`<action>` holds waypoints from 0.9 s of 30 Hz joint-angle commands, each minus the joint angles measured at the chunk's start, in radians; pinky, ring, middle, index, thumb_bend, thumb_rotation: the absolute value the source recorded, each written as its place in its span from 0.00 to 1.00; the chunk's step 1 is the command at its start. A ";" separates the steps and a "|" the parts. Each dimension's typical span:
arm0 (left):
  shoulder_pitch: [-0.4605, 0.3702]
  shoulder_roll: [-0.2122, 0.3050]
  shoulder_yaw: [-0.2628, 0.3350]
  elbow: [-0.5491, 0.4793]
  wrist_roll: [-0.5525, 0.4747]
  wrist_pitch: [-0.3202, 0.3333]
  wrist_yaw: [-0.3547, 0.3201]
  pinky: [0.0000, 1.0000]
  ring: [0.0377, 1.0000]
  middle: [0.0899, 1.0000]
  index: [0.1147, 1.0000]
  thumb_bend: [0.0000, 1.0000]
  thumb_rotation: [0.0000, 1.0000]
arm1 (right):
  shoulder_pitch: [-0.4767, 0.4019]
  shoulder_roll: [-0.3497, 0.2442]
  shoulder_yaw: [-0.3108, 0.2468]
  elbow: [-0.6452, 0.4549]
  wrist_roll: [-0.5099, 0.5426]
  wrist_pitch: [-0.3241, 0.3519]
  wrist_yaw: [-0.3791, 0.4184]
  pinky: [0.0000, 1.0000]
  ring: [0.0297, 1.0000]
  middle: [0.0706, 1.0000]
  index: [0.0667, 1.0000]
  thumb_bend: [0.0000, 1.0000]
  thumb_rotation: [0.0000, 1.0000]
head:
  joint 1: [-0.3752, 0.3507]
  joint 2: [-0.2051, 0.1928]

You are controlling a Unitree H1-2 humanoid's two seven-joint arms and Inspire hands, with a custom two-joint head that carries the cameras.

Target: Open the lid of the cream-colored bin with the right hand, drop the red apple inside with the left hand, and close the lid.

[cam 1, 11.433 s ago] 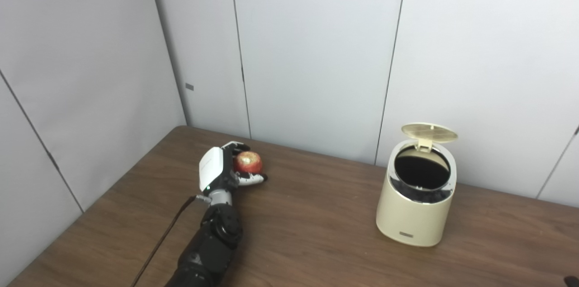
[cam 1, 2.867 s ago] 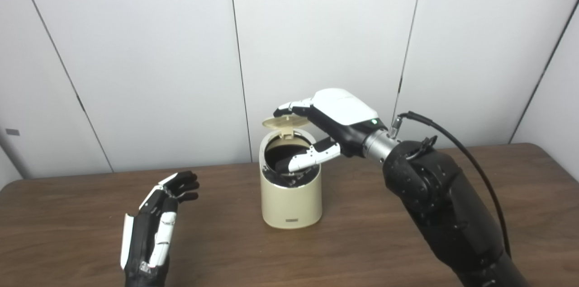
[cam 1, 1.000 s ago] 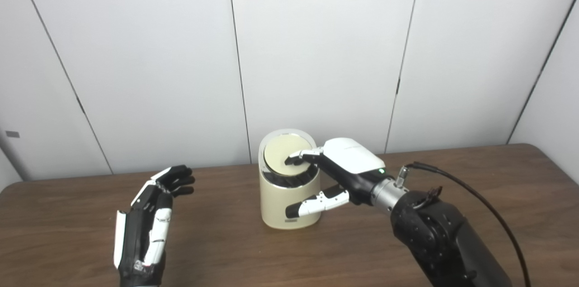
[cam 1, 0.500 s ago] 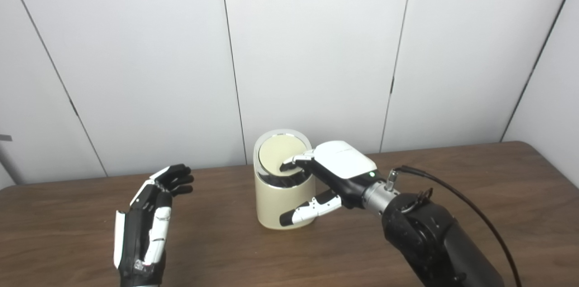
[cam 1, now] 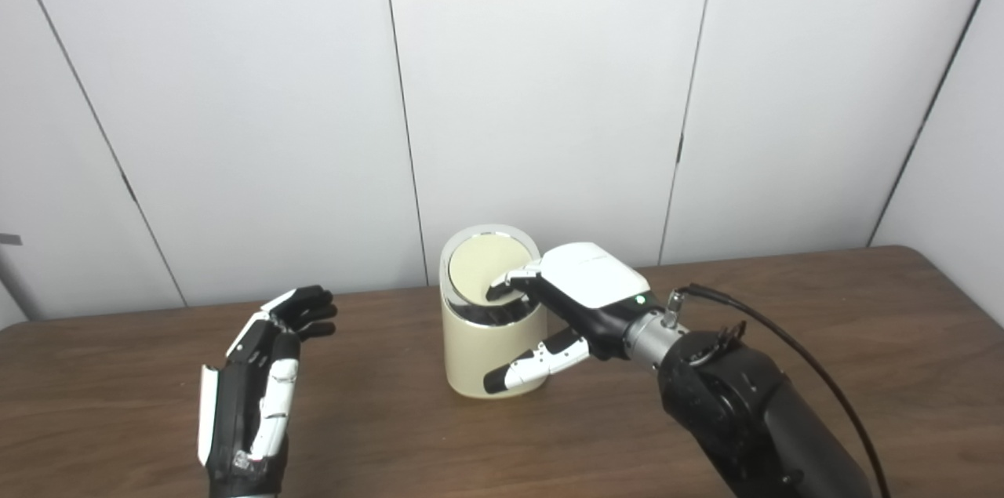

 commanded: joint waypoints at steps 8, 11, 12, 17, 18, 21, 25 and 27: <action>-0.031 0.004 -0.002 -0.009 0.009 -0.036 0.000 0.66 0.70 0.70 0.69 0.47 0.74 | 0.071 0.081 -0.130 -0.021 0.102 -0.127 -0.334 0.79 0.83 0.82 0.84 0.83 0.71 | -0.003 -0.009; -0.029 0.007 -0.003 -0.008 0.011 -0.034 -0.003 0.67 0.70 0.71 0.70 0.48 0.74 | 0.091 0.101 -0.164 0.017 0.131 -0.207 -0.461 0.81 0.86 0.87 0.89 0.78 0.67 | -0.002 -0.012; -0.029 0.007 -0.003 -0.007 0.014 -0.036 -0.001 0.67 0.70 0.71 0.70 0.48 0.75 | 0.095 0.102 -0.168 0.026 0.135 -0.219 -0.478 0.82 0.87 0.88 0.90 0.78 0.68 | -0.002 -0.012; -0.028 0.006 -0.003 -0.002 0.015 -0.047 0.000 0.66 0.70 0.71 0.70 0.43 0.75 | 0.113 0.103 -0.173 0.046 0.151 -0.255 -0.524 0.82 0.89 0.91 0.93 0.77 0.69 | 0.000 -0.012; -0.027 0.005 -0.003 -0.003 0.014 -0.043 0.000 0.66 0.70 0.71 0.70 0.43 0.75 | 0.118 0.104 -0.175 0.048 0.158 -0.261 -0.532 0.82 0.90 0.92 0.93 0.77 0.69 | 0.001 -0.012; -0.027 0.003 -0.003 -0.004 0.010 -0.039 0.001 0.66 0.70 0.70 0.70 0.44 0.74 | 0.139 0.109 -0.192 0.065 0.201 -0.312 -0.587 0.81 0.90 0.93 0.94 0.77 0.70 | 0.004 -0.011; -0.029 0.002 -0.002 -0.004 0.011 -0.039 0.003 0.66 0.69 0.70 0.70 0.45 0.74 | 0.181 0.128 -0.242 0.119 0.280 -0.441 -0.722 0.78 0.90 0.95 0.97 0.75 0.74 | 0.006 -0.014; -0.028 0.003 -0.001 -0.006 0.014 -0.038 0.004 0.66 0.70 0.71 0.71 0.43 0.74 | 0.210 0.150 -0.273 0.135 0.322 -0.496 -0.786 0.82 0.91 0.95 0.96 0.71 0.78 | 0.007 -0.017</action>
